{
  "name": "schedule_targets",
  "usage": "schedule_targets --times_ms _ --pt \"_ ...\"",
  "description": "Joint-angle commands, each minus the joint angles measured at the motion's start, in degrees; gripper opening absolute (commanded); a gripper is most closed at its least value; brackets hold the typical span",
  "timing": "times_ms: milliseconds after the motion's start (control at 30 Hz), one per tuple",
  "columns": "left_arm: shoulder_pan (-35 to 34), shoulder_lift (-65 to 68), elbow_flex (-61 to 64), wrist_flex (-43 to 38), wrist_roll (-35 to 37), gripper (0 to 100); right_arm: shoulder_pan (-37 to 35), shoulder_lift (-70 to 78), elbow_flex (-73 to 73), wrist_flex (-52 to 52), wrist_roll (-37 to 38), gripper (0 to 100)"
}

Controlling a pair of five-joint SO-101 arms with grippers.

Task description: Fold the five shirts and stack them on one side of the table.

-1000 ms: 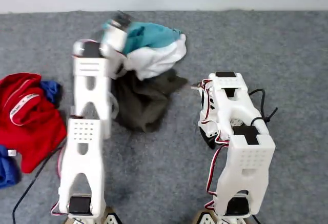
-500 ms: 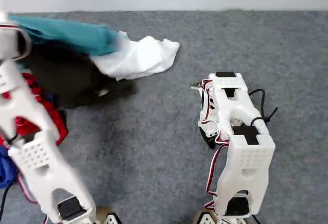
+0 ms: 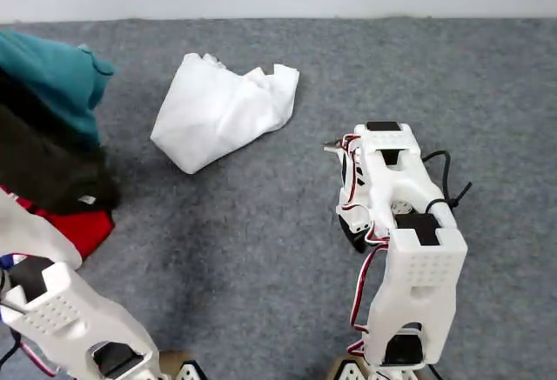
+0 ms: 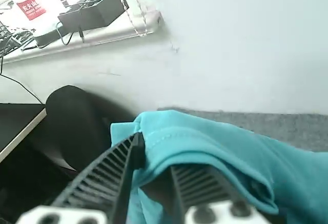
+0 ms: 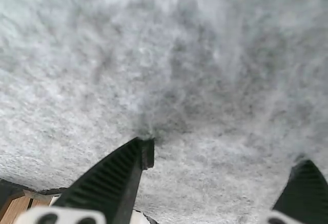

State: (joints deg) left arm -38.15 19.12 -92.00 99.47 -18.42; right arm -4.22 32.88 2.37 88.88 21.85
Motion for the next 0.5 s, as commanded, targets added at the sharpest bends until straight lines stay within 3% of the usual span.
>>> schedule_targets --times_ms 0,100,300,467 --pt "-0.6 -1.8 2.5 1.1 -0.2 2 0.2 0.7 1.1 -2.5 0.0 39.8" --pt "-3.3 -0.7 12.3 1.1 -0.2 3 0.2 0.7 1.1 -2.5 0.0 39.8" --pt "-7.1 2.0 33.3 0.9 -0.6 19 0.2 0.7 1.1 -2.5 0.0 39.8" --pt "-8.3 2.2 34.8 0.9 -0.6 21 0.2 0.7 1.1 -2.5 0.0 39.8"
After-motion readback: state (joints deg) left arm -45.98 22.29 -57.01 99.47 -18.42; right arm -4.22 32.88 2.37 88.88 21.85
